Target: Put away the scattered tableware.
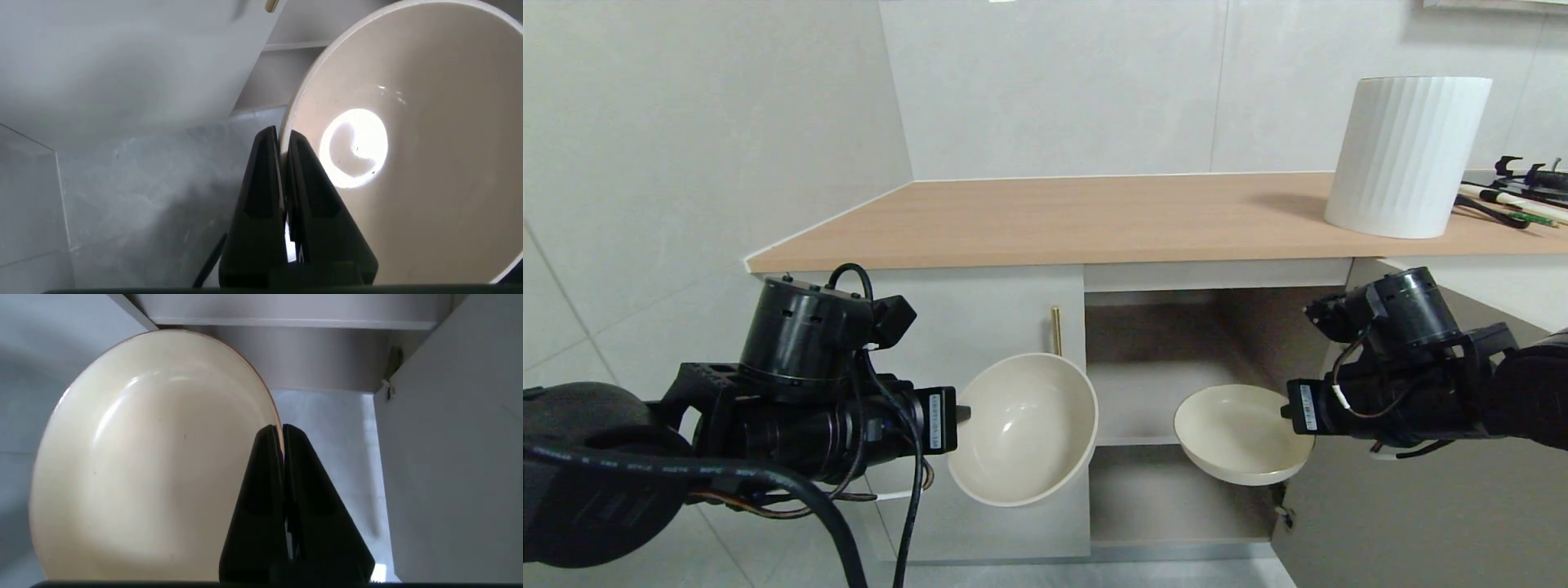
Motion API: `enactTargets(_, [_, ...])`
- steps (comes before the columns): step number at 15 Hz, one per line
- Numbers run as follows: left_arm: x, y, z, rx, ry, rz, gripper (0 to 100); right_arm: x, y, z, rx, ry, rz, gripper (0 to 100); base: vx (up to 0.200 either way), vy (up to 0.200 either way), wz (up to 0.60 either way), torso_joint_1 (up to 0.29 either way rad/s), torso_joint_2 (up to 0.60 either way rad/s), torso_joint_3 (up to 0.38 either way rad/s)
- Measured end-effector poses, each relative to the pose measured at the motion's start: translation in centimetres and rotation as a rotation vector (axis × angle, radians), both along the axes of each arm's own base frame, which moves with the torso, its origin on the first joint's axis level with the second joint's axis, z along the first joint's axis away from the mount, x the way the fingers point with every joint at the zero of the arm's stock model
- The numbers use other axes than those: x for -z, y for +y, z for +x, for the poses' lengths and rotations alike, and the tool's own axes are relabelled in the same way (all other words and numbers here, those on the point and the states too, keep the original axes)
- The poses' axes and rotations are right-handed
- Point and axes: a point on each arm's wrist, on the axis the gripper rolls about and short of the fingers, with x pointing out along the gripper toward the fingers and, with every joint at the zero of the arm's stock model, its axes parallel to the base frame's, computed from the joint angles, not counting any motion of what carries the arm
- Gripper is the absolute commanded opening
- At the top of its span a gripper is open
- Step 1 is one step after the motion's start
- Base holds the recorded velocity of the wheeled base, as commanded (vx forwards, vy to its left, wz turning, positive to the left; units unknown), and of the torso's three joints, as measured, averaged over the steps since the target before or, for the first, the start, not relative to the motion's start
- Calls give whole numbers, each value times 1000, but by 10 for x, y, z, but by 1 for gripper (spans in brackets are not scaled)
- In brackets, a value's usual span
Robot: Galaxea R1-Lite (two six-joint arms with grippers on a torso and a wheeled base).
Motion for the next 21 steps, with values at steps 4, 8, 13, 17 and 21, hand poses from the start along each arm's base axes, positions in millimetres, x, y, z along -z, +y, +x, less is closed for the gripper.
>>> enactTargets(4, [1, -1, 2, 0, 4, 2, 0, 25, 10, 35, 11, -54, 17, 0, 0, 0, 0, 0, 0, 0])
enactTargets(8, [3, -2, 3, 0, 10, 5, 0, 56, 17, 77, 66, -45, -19, 0, 0, 0, 0, 0, 0, 0])
enactTargets(13, [0, -1, 2, 5, -5, 12, 0, 74, 23, 123, 101, -79, -17, 0, 0, 0, 0, 0, 0, 0])
enactTargets(17, [-3, -1, 3, 16, -42, 25, 0, 99, 24, 154, 174, -84, -14, 0, 0, 0, 0, 0, 0, 0])
enactTargets(21, [-4, -1, 3, 12, -53, 18, 0, 137, 21, 185, 254, -79, -61, 0, 0, 0, 0, 0, 0, 0])
